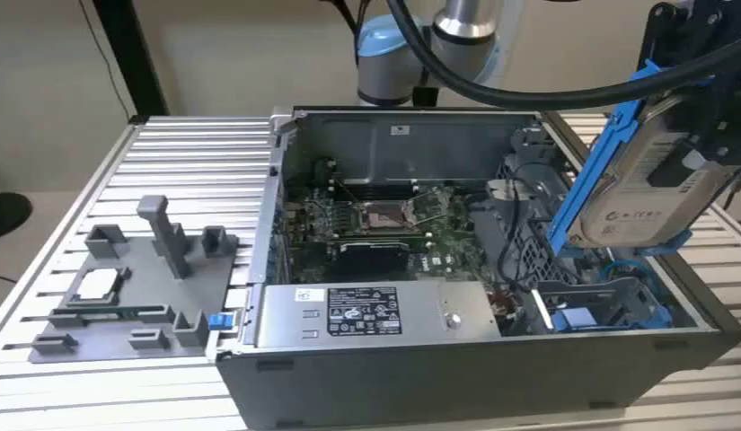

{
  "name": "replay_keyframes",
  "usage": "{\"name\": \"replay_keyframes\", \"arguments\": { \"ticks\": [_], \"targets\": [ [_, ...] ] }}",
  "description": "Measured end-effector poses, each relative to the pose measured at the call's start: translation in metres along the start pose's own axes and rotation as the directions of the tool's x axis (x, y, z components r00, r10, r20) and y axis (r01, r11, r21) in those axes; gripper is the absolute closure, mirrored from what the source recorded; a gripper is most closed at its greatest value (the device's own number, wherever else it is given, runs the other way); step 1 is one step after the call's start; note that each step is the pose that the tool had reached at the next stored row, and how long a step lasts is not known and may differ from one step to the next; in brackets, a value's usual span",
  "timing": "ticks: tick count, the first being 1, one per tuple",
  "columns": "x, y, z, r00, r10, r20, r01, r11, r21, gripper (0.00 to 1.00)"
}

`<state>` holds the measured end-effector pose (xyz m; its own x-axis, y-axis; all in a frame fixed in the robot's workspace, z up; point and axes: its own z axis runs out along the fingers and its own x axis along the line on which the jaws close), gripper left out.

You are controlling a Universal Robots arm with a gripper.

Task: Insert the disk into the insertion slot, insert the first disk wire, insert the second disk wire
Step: 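Insert the disk into the insertion slot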

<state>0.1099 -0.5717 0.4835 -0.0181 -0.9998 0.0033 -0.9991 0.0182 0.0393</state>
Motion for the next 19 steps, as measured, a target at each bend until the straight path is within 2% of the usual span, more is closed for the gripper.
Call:
{"name": "replay_keyframes", "arguments": {
  "ticks": [8,19],
  "targets": [
    [-0.0001,-0.0007,-0.0001,1.0,0.0,-0.0003,0.0,1.0,0.0,1.0],
    [0.0018,-0.0089,0.002,1.0,0.0,0.0001,0.0,1.0,0.0,1.0]
  ]
}}
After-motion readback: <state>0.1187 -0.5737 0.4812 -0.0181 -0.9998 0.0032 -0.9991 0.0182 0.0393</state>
